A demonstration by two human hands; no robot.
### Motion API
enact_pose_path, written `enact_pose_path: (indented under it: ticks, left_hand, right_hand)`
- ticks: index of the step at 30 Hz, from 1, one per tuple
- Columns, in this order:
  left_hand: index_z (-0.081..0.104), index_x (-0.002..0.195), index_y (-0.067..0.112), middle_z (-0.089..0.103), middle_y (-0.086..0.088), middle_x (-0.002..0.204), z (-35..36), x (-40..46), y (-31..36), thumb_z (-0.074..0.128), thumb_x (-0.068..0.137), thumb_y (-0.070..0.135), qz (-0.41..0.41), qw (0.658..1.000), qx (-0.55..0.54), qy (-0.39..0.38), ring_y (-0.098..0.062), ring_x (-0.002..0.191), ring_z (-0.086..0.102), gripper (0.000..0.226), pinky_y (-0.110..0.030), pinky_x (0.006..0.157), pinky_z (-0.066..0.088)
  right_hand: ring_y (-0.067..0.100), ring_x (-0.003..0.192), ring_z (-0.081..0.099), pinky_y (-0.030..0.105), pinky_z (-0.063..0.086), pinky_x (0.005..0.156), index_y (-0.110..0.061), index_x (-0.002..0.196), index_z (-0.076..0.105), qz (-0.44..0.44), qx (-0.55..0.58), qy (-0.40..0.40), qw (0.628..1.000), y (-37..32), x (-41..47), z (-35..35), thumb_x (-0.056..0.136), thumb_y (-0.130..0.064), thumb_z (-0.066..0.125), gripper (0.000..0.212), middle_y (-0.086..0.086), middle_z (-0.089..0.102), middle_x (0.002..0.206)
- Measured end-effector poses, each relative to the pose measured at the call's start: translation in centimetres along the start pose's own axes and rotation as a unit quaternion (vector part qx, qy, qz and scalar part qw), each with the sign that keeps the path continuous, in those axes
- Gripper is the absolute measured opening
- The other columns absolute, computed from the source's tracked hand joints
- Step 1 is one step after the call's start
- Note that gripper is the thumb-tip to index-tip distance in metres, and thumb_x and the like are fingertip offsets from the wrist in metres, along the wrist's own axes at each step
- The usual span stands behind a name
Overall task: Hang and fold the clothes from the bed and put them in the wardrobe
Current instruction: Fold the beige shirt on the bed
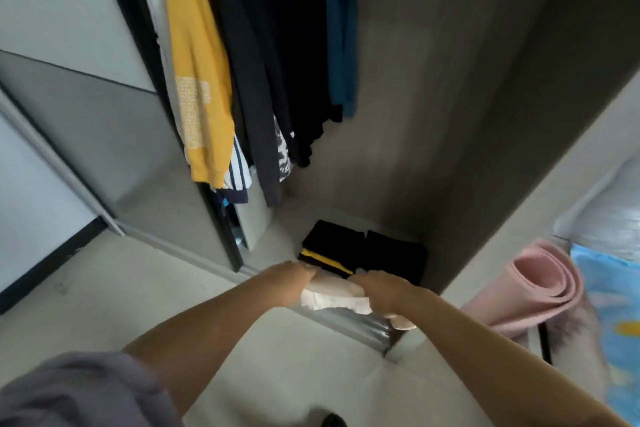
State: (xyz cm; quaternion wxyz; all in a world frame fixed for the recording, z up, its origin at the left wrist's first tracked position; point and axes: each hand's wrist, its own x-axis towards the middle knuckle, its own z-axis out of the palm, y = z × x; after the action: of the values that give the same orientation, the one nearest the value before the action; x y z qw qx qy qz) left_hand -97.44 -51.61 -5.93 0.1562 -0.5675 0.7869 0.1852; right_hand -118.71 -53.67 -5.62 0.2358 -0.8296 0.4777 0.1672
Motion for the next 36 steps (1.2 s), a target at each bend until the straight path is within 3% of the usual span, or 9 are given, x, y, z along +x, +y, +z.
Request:
enact_pose_path:
  ticks: [7, 12, 15, 20, 23, 28, 32, 34, 36]
  left_hand:
    - [0.025, 0.148, 0.022, 0.048, -0.013, 0.128, -2.2, 9.3, -5.9, 0.043, 0.089, 0.003, 0.003, 0.999, -0.007, -0.033, -0.033, 0.111, 0.053, 0.064, -0.046, 0.090, 0.048]
    - [0.011, 0.153, 0.028, 0.046, -0.014, 0.133, -1.5, 17.1, -10.6, 0.039, 0.092, -0.001, 0.057, 0.996, 0.007, -0.061, -0.035, 0.110, 0.053, 0.073, -0.043, 0.084, 0.045]
    - [0.016, 0.151, 0.030, 0.046, -0.011, 0.135, -0.5, 23.4, -12.9, 0.039, 0.091, -0.002, 0.106, 0.990, 0.040, -0.084, -0.035, 0.107, 0.055, 0.072, -0.044, 0.079, 0.047]
    - [0.015, 0.151, 0.030, 0.045, -0.011, 0.136, 2.4, 35.6, -15.7, 0.037, 0.093, 0.002, 0.131, 0.987, 0.047, -0.086, -0.035, 0.117, 0.050, 0.069, -0.047, 0.091, 0.047]
    - [0.017, 0.152, 0.028, 0.044, -0.008, 0.140, 6.4, 43.3, -18.1, 0.044, 0.091, 0.005, 0.109, 0.992, 0.043, -0.037, -0.032, 0.122, 0.047, 0.070, -0.045, 0.095, 0.045]
    - [0.031, 0.148, 0.024, 0.044, -0.004, 0.144, 13.8, 54.9, -21.6, 0.042, 0.090, 0.002, 0.085, 0.992, -0.003, 0.089, -0.027, 0.129, 0.043, 0.062, -0.042, 0.100, 0.041]
    - [0.018, 0.151, 0.024, 0.036, -0.001, 0.150, 20.9, 61.8, -23.5, 0.040, 0.085, 0.000, 0.110, 0.982, 0.057, 0.139, -0.023, 0.134, 0.037, 0.073, -0.039, 0.103, 0.036]
    - [0.007, 0.153, 0.025, 0.024, -0.002, 0.156, 25.9, 63.9, -23.9, 0.023, 0.086, 0.003, 0.107, 0.982, 0.096, 0.124, -0.023, 0.140, 0.027, 0.073, -0.039, 0.106, 0.031]
    - [-0.010, 0.151, 0.028, 0.003, -0.003, 0.161, 31.1, 65.0, -24.1, 0.014, 0.086, 0.002, 0.109, 0.983, 0.125, 0.082, -0.028, 0.146, 0.010, 0.073, -0.045, 0.112, 0.023]
  right_hand:
    - [0.026, 0.103, 0.058, 0.034, 0.049, 0.085, -0.030, 0.140, 0.042, 0.041, 0.038, -0.012, 0.998, 3.2, 9.9, -3.3, 0.089, -0.006, 0.050, 0.057, 0.006, 0.058, 0.116]
    - [0.028, 0.110, 0.059, 0.036, 0.051, 0.089, -0.027, 0.144, 0.035, 0.091, 0.047, -0.024, 0.994, 5.7, 17.4, -3.1, 0.091, -0.007, 0.046, 0.058, 0.010, 0.060, 0.124]
    - [0.028, 0.115, 0.058, 0.036, 0.050, 0.093, -0.023, 0.143, 0.040, 0.128, 0.075, -0.038, 0.988, 7.5, 22.3, -1.8, 0.092, -0.006, 0.046, 0.054, 0.010, 0.059, 0.127]
    - [0.024, 0.120, 0.055, 0.028, 0.043, 0.097, -0.021, 0.136, 0.050, 0.183, 0.139, -0.020, 0.973, 13.1, 31.8, 0.7, 0.091, -0.007, 0.048, 0.047, 0.007, 0.058, 0.133]
    - [0.027, 0.120, 0.055, 0.033, 0.045, 0.098, -0.018, 0.140, 0.045, 0.183, 0.131, -0.004, 0.974, 17.1, 39.3, 3.2, 0.092, -0.006, 0.048, 0.050, 0.010, 0.055, 0.134]
    - [0.030, 0.115, 0.057, 0.046, 0.048, 0.095, -0.029, 0.136, 0.046, 0.175, 0.063, 0.108, 0.977, 23.0, 50.6, 7.8, 0.092, -0.007, 0.045, 0.049, 0.008, 0.057, 0.127]
    - [0.034, 0.140, 0.025, 0.062, 0.020, 0.110, -0.030, 0.147, 0.026, 0.230, -0.024, 0.144, 0.962, 25.2, 56.1, 15.0, 0.088, -0.003, 0.041, 0.066, 0.008, 0.032, 0.148]
    - [0.038, 0.145, 0.006, 0.066, 0.008, 0.110, -0.028, 0.151, 0.014, 0.246, -0.045, 0.128, 0.960, 25.4, 58.2, 20.5, 0.089, -0.004, 0.040, 0.070, 0.010, 0.015, 0.156]
    - [0.047, 0.144, -0.007, 0.071, 0.007, 0.108, -0.025, 0.153, 0.002, 0.252, -0.053, 0.095, 0.962, 25.1, 59.5, 26.3, 0.091, -0.006, 0.042, 0.077, 0.016, -0.001, 0.160]
